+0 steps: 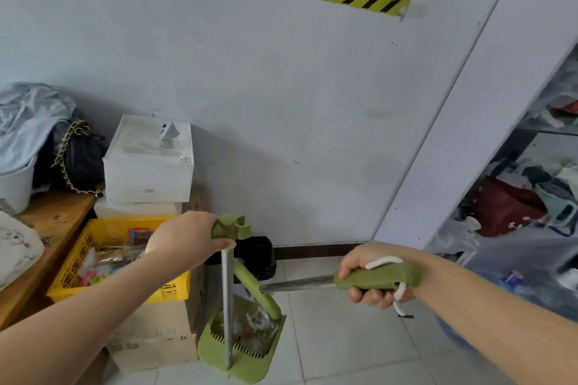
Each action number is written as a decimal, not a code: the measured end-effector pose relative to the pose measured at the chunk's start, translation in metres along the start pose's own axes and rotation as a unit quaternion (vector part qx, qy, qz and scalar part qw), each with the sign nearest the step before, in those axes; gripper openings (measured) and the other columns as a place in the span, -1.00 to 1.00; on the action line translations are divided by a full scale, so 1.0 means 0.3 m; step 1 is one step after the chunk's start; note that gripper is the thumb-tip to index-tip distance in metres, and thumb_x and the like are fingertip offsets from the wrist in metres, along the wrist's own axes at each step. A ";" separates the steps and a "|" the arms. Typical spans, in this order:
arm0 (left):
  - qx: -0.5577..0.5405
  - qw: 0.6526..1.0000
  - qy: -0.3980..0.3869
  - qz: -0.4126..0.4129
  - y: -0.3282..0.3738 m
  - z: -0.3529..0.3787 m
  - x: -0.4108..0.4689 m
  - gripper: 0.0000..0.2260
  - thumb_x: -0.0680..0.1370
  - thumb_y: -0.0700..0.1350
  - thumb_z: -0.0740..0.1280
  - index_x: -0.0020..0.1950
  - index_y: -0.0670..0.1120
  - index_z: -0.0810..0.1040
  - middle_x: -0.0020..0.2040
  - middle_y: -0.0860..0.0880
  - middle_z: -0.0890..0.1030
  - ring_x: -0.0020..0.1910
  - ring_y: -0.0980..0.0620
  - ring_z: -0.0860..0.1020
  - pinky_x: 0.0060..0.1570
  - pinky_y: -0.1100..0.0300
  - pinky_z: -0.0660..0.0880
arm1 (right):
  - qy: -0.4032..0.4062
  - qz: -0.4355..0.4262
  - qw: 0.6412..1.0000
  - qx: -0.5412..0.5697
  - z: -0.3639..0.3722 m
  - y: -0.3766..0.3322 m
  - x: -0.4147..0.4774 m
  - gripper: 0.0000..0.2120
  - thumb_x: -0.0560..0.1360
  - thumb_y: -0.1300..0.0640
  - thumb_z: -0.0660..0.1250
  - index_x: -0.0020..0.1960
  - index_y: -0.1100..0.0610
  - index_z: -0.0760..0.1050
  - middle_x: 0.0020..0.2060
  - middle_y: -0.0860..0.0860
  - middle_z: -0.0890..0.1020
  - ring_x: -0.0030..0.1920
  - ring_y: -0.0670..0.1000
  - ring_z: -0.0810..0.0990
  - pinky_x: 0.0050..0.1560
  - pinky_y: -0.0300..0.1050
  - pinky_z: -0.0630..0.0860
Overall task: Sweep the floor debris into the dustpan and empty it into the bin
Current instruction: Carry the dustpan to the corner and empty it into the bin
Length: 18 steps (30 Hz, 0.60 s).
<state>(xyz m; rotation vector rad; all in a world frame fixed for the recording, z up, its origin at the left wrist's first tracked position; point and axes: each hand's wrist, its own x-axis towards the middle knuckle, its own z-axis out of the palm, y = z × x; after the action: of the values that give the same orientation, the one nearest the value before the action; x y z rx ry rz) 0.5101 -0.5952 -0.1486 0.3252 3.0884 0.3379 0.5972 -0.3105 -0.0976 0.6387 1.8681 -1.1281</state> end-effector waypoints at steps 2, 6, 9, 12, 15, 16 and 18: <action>-0.003 1.000 0.001 -0.012 0.002 -0.009 0.035 -0.72 0.46 0.28 0.34 -0.20 0.09 0.49 -0.29 0.11 0.54 -0.31 0.11 0.51 -0.40 0.19 0.44 | -0.006 -0.009 1.000 -0.003 -0.041 -0.027 0.020 -0.87 0.50 0.15 0.19 -0.14 0.22 0.36 -0.42 0.08 0.48 -0.63 -0.06 0.34 -0.63 -0.37 0.17; -0.013 1.000 0.005 -0.026 0.019 -0.018 0.114 -0.69 0.44 0.30 0.35 -0.27 0.09 0.42 -0.29 0.10 0.54 -0.28 0.07 0.53 -0.34 0.17 0.46 | -0.012 -0.018 1.000 0.007 -0.127 -0.075 0.065 -0.84 0.50 0.15 0.20 0.04 0.21 0.36 -0.45 0.09 0.49 -0.65 -0.05 0.35 -0.63 -0.38 0.17; -0.008 1.000 0.012 -0.026 0.043 -0.029 0.161 -0.69 0.44 0.30 0.34 -0.26 0.09 0.43 -0.29 0.09 0.54 -0.29 0.09 0.53 -0.32 0.17 0.49 | -0.010 -0.028 1.000 -0.004 -0.184 -0.104 0.090 -0.80 0.50 0.15 0.19 0.09 0.21 0.35 -0.46 0.09 0.50 -0.65 -0.04 0.35 -0.63 -0.38 0.17; 0.006 0.999 0.024 -0.021 0.071 -0.044 0.201 -0.70 0.47 0.28 0.33 -0.26 0.09 0.43 -0.30 0.09 0.54 -0.31 0.11 0.52 -0.33 0.19 0.47 | -0.008 -0.039 0.999 -0.008 -0.240 -0.134 0.100 -0.82 0.51 0.16 0.19 0.06 0.23 0.37 -0.46 0.09 0.49 -0.65 -0.04 0.34 -0.64 -0.37 0.16; 0.013 0.999 0.034 -0.024 0.103 -0.050 0.242 -0.69 0.47 0.28 0.32 -0.27 0.09 0.41 -0.30 0.10 0.54 -0.30 0.10 0.53 -0.28 0.15 0.52 | -0.017 -0.039 0.999 -0.016 -0.304 -0.160 0.120 -0.84 0.52 0.15 0.19 0.00 0.25 0.38 -0.46 0.08 0.50 -0.66 -0.05 0.35 -0.63 -0.38 0.15; 0.016 0.999 0.038 -0.025 0.112 -0.051 0.256 -0.68 0.46 0.29 0.32 -0.27 0.08 0.42 -0.30 0.09 0.54 -0.28 0.08 0.54 -0.24 0.12 0.56 | -0.021 -0.041 0.999 -0.016 -0.327 -0.167 0.131 -0.83 0.53 0.15 0.19 0.03 0.24 0.39 -0.47 0.08 0.50 -0.66 -0.05 0.35 -0.63 -0.38 0.15; 0.028 0.998 0.042 -0.031 0.139 -0.051 0.289 -0.67 0.46 0.31 0.32 -0.26 0.08 0.43 -0.29 0.09 0.55 -0.26 0.06 0.56 -0.21 0.09 0.58 | -0.027 -0.048 0.998 -0.018 -0.380 -0.181 0.161 -0.79 0.53 0.15 0.18 0.13 0.22 0.38 -0.48 0.07 0.50 -0.66 -0.05 0.35 -0.64 -0.39 0.15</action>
<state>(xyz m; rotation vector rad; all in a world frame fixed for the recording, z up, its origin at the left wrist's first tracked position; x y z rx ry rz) 0.4333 -0.5405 -0.1242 0.2228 3.1864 0.2697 0.4858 -0.2348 -0.0867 0.4987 1.8858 -1.1584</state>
